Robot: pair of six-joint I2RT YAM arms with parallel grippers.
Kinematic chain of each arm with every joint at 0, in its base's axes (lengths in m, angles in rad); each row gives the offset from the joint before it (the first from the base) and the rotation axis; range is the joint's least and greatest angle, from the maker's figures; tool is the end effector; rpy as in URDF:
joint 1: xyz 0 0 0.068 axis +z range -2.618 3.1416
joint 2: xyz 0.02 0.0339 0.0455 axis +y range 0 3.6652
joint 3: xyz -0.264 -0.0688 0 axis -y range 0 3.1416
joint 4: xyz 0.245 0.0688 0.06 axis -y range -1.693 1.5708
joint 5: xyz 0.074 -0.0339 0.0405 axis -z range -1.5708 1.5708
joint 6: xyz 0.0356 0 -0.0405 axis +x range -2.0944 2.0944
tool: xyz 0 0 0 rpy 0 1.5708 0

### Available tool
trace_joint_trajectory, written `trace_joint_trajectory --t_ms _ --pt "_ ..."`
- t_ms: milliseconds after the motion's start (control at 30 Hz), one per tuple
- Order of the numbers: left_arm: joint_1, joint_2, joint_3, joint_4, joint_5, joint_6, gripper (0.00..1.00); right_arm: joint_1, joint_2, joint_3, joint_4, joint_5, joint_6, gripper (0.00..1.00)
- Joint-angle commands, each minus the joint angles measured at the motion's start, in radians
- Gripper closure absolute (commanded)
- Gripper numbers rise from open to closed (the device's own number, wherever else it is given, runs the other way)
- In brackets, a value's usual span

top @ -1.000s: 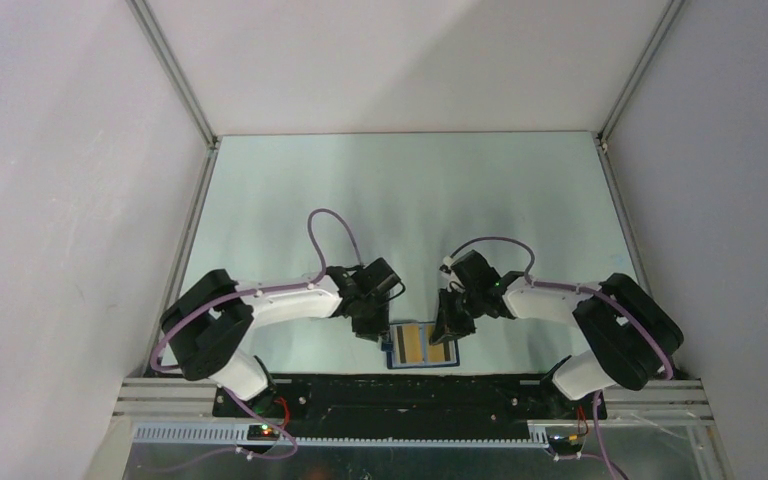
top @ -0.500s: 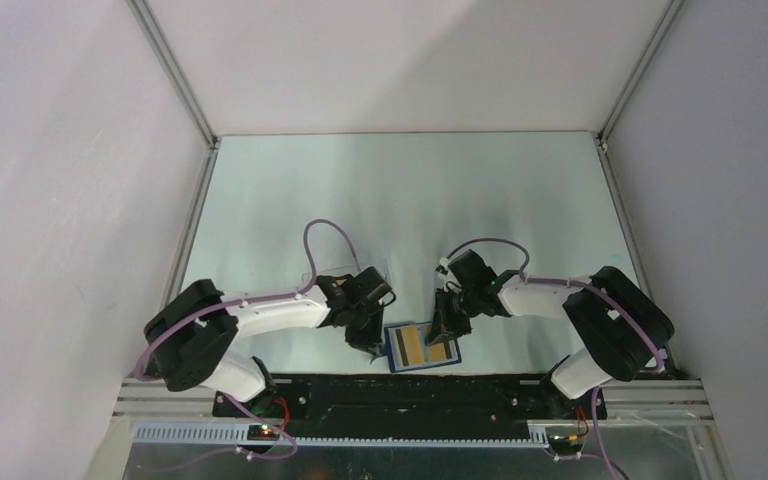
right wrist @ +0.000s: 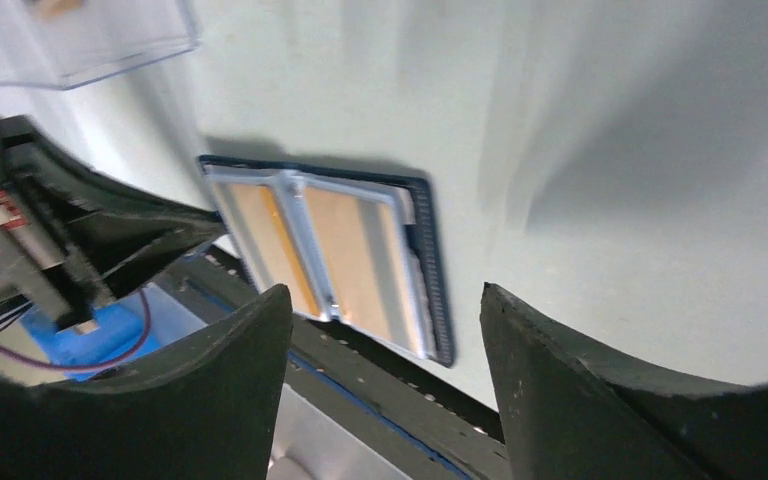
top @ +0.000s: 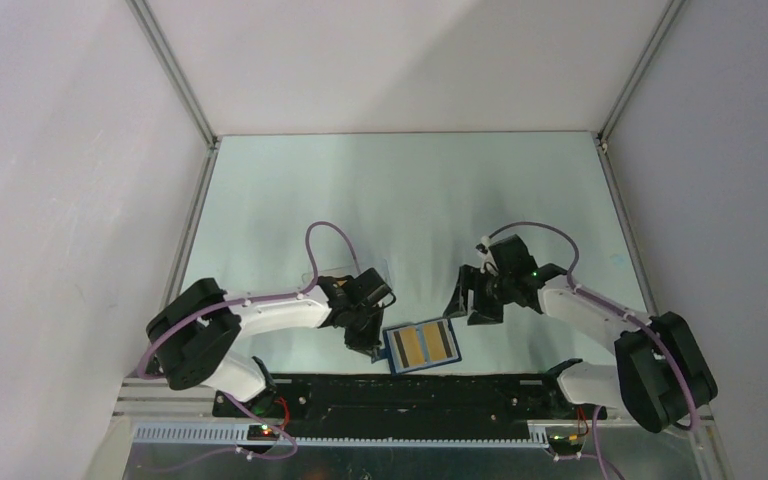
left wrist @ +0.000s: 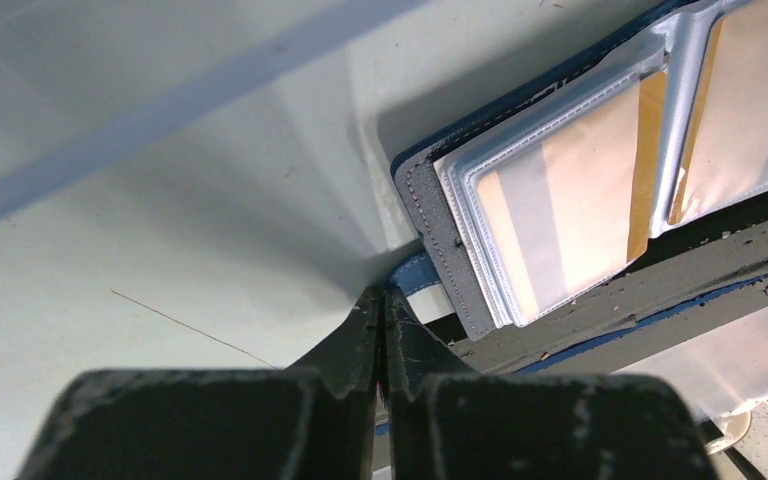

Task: Put the credit cards into the card holder
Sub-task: Close the card holder at the corner of the board.

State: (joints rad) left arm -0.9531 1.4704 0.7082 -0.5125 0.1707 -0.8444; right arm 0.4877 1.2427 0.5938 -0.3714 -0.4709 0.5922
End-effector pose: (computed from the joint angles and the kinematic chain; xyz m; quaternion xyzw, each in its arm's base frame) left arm 0.1364 -0.2024 0.1461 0.0661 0.9833 -0.1675 0.0255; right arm 0.1883 0.1182 0.1731 -0.0144 0.9378 0.3284 0.1113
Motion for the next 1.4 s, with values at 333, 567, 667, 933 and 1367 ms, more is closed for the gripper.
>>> trace_joint_trajectory --t_ms 333,567,667,933,1367 --pt "-0.004 0.016 0.022 -0.034 -0.017 0.021 0.98 -0.054 0.223 -0.024 0.049 -0.122 -0.083 0.23" --pt "-0.004 0.014 0.032 -0.032 -0.018 0.019 1.0 -0.053 0.331 -0.05 0.171 -0.295 -0.059 0.24" --pt "-0.003 0.023 0.035 -0.033 -0.016 0.019 1.0 -0.054 0.326 -0.05 0.199 -0.351 -0.049 0.26" --pt "-0.003 0.038 0.053 -0.033 -0.017 0.024 1.0 -0.05 0.19 -0.051 0.247 -0.464 0.038 0.26" --pt "-0.001 0.074 0.067 -0.033 -0.015 0.01 1.0 0.094 0.22 -0.049 0.453 -0.48 0.197 0.26"
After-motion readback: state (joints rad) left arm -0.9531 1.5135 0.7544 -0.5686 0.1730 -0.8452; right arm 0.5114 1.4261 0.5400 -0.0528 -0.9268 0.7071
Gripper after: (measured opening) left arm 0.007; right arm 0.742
